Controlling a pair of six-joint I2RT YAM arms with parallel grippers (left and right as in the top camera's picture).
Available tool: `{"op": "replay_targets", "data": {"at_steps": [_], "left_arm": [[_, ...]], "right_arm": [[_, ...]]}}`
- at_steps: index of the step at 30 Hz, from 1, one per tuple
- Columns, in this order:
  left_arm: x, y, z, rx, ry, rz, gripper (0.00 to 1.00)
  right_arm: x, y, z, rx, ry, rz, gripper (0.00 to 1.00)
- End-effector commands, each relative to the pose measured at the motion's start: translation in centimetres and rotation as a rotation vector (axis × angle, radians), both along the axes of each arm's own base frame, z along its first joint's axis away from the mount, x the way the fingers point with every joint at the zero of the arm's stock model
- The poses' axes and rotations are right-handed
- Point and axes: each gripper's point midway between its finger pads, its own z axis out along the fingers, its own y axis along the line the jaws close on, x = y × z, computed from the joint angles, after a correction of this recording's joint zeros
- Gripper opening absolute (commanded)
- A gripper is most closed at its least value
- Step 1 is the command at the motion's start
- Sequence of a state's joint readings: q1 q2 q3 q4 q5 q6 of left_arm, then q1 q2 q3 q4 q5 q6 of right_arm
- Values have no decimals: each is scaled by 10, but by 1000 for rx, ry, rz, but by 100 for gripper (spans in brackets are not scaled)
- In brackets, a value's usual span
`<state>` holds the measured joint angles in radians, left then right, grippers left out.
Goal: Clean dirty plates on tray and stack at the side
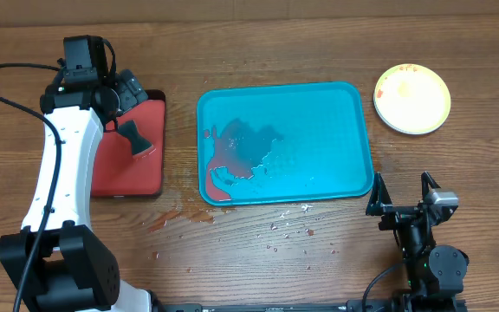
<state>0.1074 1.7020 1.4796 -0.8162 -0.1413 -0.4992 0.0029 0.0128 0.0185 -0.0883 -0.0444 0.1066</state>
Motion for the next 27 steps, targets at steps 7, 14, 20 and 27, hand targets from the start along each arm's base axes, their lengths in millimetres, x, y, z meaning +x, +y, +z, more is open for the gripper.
{"op": "replay_targets", "data": {"at_steps": [7, 14, 20, 27], "left_arm": [[-3, 5, -6, 46, 43, -39, 100], [-16, 0, 1, 38, 66, -52, 100], [-24, -22, 27, 106, -6, -196, 100], [-49, -47, 45, 205, -150, -357, 100]], "right_arm": [[0, 1, -1, -3, -6, 0, 100], [0, 1, -1, -3, -6, 0, 100], [0, 1, -1, -3, -6, 0, 100], [0, 1, -1, -3, -6, 0, 100]]}}
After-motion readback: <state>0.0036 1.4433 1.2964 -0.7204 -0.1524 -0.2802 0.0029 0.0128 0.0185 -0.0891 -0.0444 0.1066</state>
